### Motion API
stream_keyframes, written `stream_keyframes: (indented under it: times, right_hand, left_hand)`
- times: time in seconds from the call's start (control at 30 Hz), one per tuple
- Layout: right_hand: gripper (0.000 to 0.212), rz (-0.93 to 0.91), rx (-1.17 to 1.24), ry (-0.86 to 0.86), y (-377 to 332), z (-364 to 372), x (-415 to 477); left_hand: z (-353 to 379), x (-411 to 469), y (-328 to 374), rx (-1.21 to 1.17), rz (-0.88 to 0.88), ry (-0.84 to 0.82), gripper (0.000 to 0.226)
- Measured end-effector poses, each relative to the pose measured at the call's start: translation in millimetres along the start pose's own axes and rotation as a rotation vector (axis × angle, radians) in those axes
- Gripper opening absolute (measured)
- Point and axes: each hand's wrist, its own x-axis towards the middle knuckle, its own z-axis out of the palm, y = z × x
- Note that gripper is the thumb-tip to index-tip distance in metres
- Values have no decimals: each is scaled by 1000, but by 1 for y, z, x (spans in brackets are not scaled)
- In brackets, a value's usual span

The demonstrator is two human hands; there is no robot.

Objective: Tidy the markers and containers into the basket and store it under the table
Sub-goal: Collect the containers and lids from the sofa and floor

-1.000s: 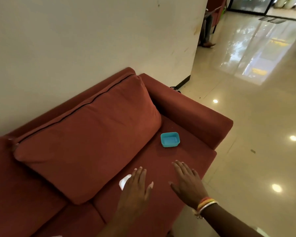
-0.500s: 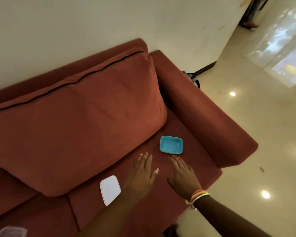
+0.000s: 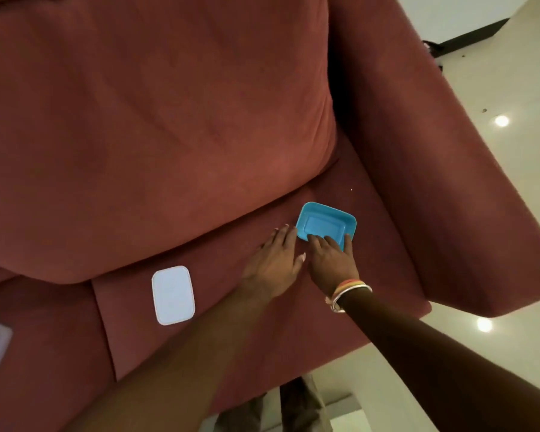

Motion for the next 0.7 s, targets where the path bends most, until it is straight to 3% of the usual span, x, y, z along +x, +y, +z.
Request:
stream_keyframes:
  times: [0.2, 0.43, 0.6, 0.7]
  right_hand:
    - [36, -103, -79, 31, 3, -5, 16]
    - [22, -565, -270, 5, -61, 10, 8]
    - [18, -676, -311, -28, -116, 22, 19]
    - [10, -699, -373, -4, -135, 28, 21]
  left_hand:
    - [15, -13, -26, -57, -133, 19, 64]
    - [33, -69, -124, -258, -713, 215, 62]
    - [46, -90, -179, -260, -936, 184, 87]
    - [54, -89, -192, -301, -1015, 219, 90]
